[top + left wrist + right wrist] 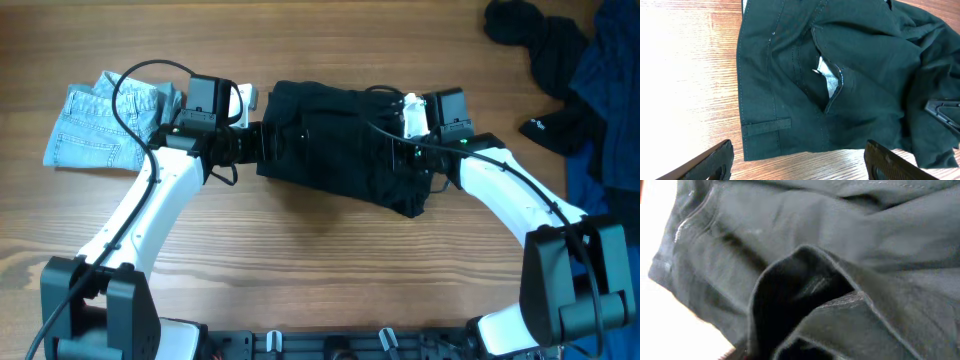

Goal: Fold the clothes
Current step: 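Lift the right end with the right gripper and fold it toward the left gripper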

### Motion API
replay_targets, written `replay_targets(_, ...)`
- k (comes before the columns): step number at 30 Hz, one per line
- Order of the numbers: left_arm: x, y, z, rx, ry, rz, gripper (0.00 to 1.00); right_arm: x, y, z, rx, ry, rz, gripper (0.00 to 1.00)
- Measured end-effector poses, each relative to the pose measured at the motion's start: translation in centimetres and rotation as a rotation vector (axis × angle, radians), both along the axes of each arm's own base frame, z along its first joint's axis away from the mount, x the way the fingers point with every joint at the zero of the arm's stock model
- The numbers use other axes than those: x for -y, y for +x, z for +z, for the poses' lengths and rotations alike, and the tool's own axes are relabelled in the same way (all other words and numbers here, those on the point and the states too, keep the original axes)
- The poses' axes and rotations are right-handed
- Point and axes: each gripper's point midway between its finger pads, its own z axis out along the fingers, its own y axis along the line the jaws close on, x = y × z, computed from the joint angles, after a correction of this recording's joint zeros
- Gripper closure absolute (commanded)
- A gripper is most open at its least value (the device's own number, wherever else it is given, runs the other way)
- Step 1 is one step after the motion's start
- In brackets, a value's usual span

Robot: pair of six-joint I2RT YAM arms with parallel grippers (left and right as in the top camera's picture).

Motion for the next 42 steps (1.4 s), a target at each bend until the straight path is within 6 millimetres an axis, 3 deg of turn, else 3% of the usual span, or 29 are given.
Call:
replay_targets(1, 0.0, 0.0, 0.0, 0.0, 0.0, 0.0, 0.16, -0.4, -0.5, 0.0, -0.009, 0.015, 0.031, 0.88)
replay_targets(4, 0.0, 0.1, 0.0, 0.003, -0.001, 0.0, 0.16, -0.8, -2.2, -0.3, -0.056, 0.031, 0.098, 0.52)
replay_targets(6, 0.0, 0.1, 0.1, 0.007, -0.002, 0.0, 0.16, -1.1, -2.8, -0.2, -0.064, 0.043, 0.137, 0.42)
replay_targets(12, 0.1, 0.2, 0.1, 0.011, -0.003, 0.0, 0.15, 0.0, -2.3, -0.5, -0.074, 0.024, 0.079, 0.4)
replay_targets(15, 0.1, 0.2, 0.1, 0.011, -0.003, 0.0, 0.15, 2.3, -1.6, -0.9, -0.092, -0.007, -0.008, 0.34)
replay_targets(18, 0.1, 0.2, 0.1, 0.011, -0.003, 0.0, 0.15, 5.0, -0.8, -0.9, -0.098, -0.01, -0.094, 0.35)
replay_targets(19, 0.1, 0.2, 0.1, 0.011, -0.003, 0.0, 0.15, 5.4, -0.7, -0.9, -0.097, -0.002, -0.098, 0.4)
replay_targets(21, 0.1, 0.2, 0.1, 0.011, -0.003, 0.0, 0.15, 6.0, -0.8, -0.7, -0.099, 0.012, -0.094, 0.6)
replay_targets(22, 0.1, 0.2, 0.1, 0.012, -0.003, 0.0, 0.15, 5.9, -1.0, -0.7, -0.1, 0.023, -0.08, 0.67)
replay_targets(24, 0.1, 0.2, 0.1, 0.012, -0.003, 0.0, 0.15, 4.7, -1.3, 0.0, -0.094, 0.083, -0.025, 0.68)
replay_targets(26, 0.1, 0.4, 0.2, 0.019, -0.004, 0.0, 0.15, 3.3, -1.7, 0.9, -0.091, 0.173, 0.027, 0.51)
replay_targets(28, 0.1, 0.5, 0.3, 0.026, -0.006, 0.0, 0.15, 2.4, -2.0, 1.5, -0.088, 0.223, 0.065, 0.41)
replay_targets(38, 0.1, 0.7, 0.4, 0.034, -0.007, 0.0, 0.15, -3.2, -4.8, 2.2, -0.112, 0.273, 0.239, 0.37)
replay_targets(40, 0.1, 0.7, 0.4, 0.034, -0.007, 0.0, 0.15, -2.9, -4.3, 2.5, -0.094, 0.271, 0.224, 0.37)
replay_targets(42, 0.1, 0.7, 0.4, 0.034, -0.007, 0.0, 0.15, -1.0, -3.0, 3.6, -0.044, 0.271, 0.169, 0.37)
